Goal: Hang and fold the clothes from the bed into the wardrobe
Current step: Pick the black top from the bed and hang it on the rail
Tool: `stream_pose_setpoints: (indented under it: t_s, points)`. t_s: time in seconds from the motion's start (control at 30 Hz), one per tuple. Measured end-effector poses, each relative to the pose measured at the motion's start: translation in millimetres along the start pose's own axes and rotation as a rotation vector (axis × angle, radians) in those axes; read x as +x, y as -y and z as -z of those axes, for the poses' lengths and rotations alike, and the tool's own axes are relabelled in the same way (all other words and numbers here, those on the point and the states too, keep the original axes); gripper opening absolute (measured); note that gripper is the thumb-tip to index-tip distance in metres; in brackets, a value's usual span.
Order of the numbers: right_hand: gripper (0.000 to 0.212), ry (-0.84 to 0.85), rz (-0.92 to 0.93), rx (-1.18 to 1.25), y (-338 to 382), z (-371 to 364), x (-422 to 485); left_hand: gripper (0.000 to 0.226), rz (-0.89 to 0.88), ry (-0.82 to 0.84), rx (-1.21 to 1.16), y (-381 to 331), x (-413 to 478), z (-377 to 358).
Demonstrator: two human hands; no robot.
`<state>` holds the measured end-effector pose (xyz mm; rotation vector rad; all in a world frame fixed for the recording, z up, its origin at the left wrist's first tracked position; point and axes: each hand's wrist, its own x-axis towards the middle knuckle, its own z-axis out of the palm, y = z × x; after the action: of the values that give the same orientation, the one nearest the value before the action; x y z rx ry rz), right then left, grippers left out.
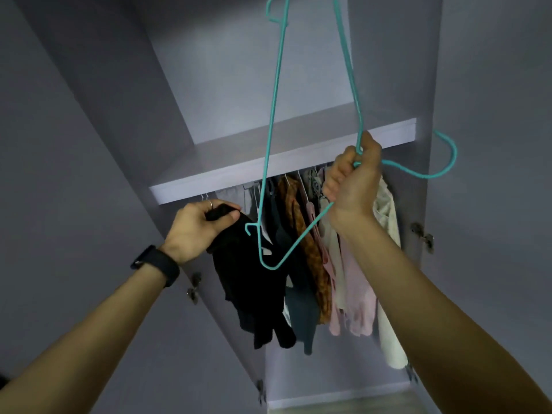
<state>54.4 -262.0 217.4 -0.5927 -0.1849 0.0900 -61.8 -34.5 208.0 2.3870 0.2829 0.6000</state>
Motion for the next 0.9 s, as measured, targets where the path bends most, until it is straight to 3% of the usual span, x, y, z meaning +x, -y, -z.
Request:
stream_pose_setpoints:
  t_s: [0.1,0.27,0.43,0.57,0.7,0.83,0.9]
  points:
    - [0.045,0.08,0.017,0.023,3,-30,9,0.013,-0.019,0.0,-0.031,-11,5,24]
    - [0.041,0.077,0.048,-0.012,-8,-43,22,0.017,-0.042,-0.014,-0.097,-22,8,43]
    - [0.04,0.123,-0.127,-0.14,-69,-14,19,0.015,-0.008,-0.099,-0.228,-25,9,64]
    - [0.029,0.206,-0.254,-0.432,-120,28,8,0.012,0.051,-0.154,-0.311,-16,5,76]
    - [0.034,0.259,-0.253,-0.682,-129,56,9,0.009,0.113,-0.298,-0.164,4,-3,91]
    - [0.039,0.33,-0.045,-0.988,-103,48,22,0.015,0.16,-0.418,0.131,25,-14,99]
    - [0.039,0.37,0.032,-1.093,-90,36,25,0.016,0.161,-0.5,0.143,27,-19,97]
